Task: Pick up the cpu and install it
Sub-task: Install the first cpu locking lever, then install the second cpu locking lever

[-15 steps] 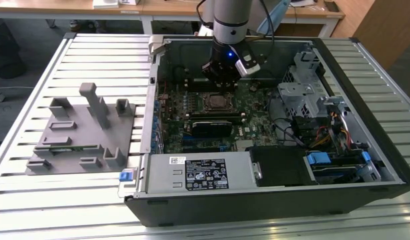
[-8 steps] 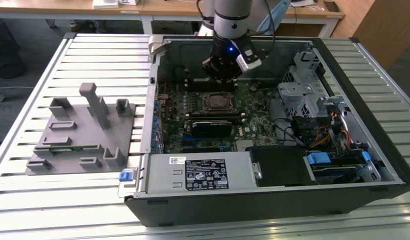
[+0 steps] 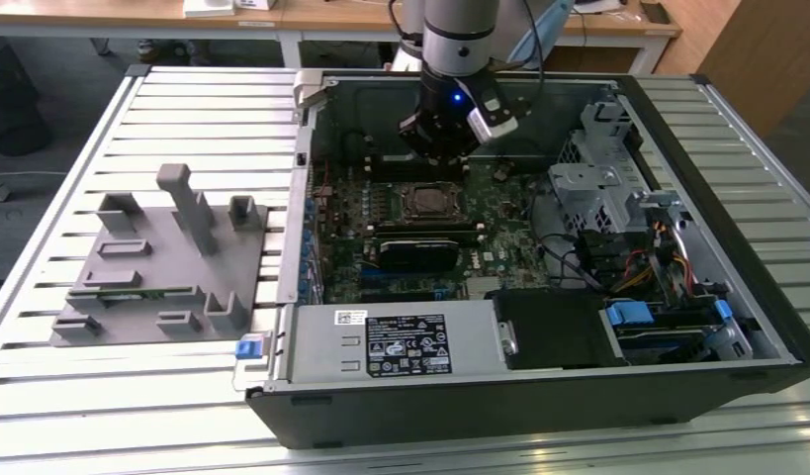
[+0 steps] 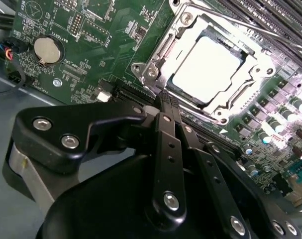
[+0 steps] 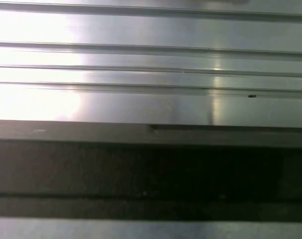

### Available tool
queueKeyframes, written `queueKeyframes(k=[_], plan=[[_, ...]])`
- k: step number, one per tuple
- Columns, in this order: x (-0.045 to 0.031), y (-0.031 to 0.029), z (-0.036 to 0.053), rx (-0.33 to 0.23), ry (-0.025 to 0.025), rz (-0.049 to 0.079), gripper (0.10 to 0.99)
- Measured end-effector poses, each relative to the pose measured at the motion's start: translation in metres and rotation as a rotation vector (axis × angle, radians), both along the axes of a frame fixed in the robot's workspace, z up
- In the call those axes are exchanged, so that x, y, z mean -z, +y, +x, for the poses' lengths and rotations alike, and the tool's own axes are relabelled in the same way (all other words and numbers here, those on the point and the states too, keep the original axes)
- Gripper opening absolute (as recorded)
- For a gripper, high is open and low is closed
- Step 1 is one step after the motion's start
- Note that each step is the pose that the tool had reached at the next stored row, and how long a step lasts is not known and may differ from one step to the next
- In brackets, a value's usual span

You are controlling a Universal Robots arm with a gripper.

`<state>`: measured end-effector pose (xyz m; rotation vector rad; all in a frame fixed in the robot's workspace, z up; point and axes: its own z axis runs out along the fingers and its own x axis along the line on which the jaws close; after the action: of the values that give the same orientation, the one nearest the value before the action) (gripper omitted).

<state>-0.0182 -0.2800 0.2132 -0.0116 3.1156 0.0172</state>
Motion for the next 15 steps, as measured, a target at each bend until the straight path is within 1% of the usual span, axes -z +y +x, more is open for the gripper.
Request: queueKeyframes(k=[7,15], plan=[[0.0007,-0.0011,0.0001,0.000,0.0000,0.000,0.106],[0.0007,-0.0069,0.0001,0.000,0.0001,0.000,0.106]])
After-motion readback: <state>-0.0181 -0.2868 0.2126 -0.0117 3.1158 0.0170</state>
